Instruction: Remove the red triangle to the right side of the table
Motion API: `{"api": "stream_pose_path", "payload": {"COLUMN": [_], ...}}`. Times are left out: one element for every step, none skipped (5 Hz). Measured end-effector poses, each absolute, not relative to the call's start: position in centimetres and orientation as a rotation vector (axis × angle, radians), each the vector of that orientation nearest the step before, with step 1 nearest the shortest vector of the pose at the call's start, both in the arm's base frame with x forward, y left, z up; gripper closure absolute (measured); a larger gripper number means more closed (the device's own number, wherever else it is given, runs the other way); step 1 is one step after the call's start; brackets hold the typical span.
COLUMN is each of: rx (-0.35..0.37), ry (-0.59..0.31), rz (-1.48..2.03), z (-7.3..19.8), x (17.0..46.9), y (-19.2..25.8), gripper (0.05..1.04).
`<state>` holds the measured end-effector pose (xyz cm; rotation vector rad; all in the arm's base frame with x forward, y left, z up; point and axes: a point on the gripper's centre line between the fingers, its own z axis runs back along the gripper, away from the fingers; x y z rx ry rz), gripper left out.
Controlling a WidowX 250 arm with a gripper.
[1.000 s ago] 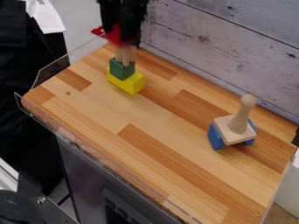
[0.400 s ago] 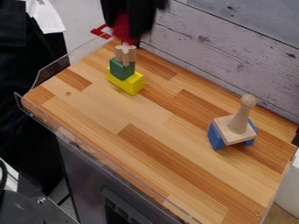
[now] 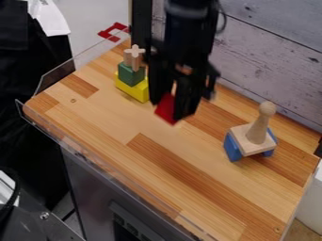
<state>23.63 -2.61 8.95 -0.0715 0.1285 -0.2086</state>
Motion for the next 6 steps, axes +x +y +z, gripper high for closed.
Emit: {"api": "stream_pose_path", "payload": {"rx": [-0.075, -0.104, -0.104, -0.117, -0.129, -0.118], "ry": [0.145, 0.173, 0.166, 0.156, 0.145, 0.082], "rz": [-0.253, -0.277, -0.277, -0.266, -0.251, -0.242], "z": [5.3, 2.5, 0.5, 0.0, -0.1, 1.8], "x": [24.0, 24.2, 23.9, 24.1, 23.9, 22.4], "y": [-3.9, -4.7, -5.0, -5.3, -5.5, -5.2], "gripper": [0.536, 0.536, 0.536, 0.458, 0.194, 0.083]}}
